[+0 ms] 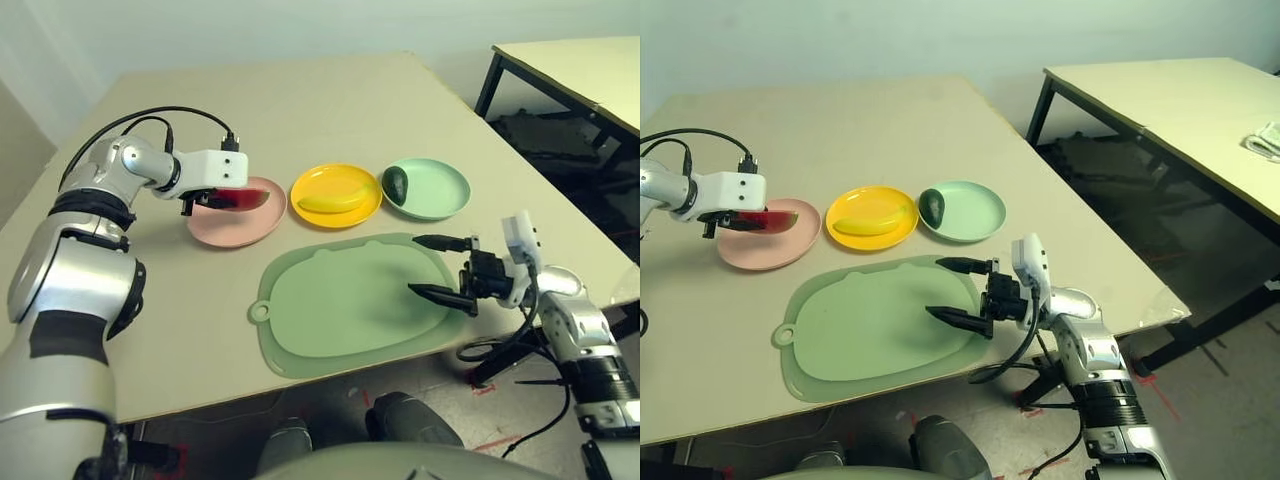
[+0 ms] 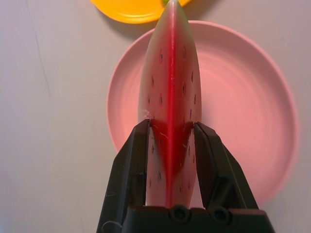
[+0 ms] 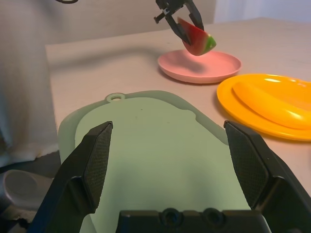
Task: Place the fruits into color-matched plates.
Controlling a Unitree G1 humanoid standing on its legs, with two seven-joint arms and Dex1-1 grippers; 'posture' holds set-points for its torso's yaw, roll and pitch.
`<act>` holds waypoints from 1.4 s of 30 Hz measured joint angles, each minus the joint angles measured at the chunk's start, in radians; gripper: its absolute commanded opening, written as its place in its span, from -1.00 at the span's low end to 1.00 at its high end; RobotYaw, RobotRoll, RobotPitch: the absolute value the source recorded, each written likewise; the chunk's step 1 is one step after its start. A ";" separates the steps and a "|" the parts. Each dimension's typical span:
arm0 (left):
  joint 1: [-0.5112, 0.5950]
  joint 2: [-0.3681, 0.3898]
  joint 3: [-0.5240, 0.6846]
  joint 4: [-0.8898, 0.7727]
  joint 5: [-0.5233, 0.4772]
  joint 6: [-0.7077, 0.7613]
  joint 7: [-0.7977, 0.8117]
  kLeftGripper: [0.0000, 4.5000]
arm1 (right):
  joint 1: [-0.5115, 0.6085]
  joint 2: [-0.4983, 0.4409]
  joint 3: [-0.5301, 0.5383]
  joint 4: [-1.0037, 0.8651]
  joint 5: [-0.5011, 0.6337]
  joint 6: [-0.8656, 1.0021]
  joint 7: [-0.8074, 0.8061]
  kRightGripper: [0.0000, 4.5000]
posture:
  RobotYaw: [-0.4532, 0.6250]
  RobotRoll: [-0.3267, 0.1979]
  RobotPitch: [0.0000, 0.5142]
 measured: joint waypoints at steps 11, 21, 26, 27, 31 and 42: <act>0.058 -0.013 0.000 0.012 0.076 0.041 0.077 -0.39 | 0.040 -0.015 -0.002 -0.049 0.002 0.017 -0.022 1.00 | -0.68 0.25 -0.98; 0.069 -0.014 0.001 0.016 0.106 0.037 0.108 0.85 | 0.031 -0.017 -0.002 -0.054 0.003 0.033 -0.028 1.00 | -0.65 0.25 -0.97; 0.067 -0.012 0.013 0.016 0.108 0.027 0.111 0.99 | 0.014 -0.017 -0.002 -0.045 0.002 0.033 -0.029 1.00 | -0.66 0.25 -0.97; 0.065 -0.009 0.017 0.016 0.108 0.026 0.111 0.99 | 0.014 -0.017 -0.002 -0.042 0.002 0.032 -0.033 1.00 | -0.66 0.25 -0.97; 0.037 -0.003 0.095 0.014 0.054 0.025 0.089 0.99 | 0.012 -0.016 -0.009 -0.029 -0.002 0.026 -0.066 1.00 | -0.65 0.25 -0.97; 0.060 -0.012 0.506 -0.140 -0.396 0.162 -0.172 0.99 | -0.132 -0.062 -0.164 0.143 -0.015 -0.012 -0.231 1.00 | -0.66 0.25 -0.95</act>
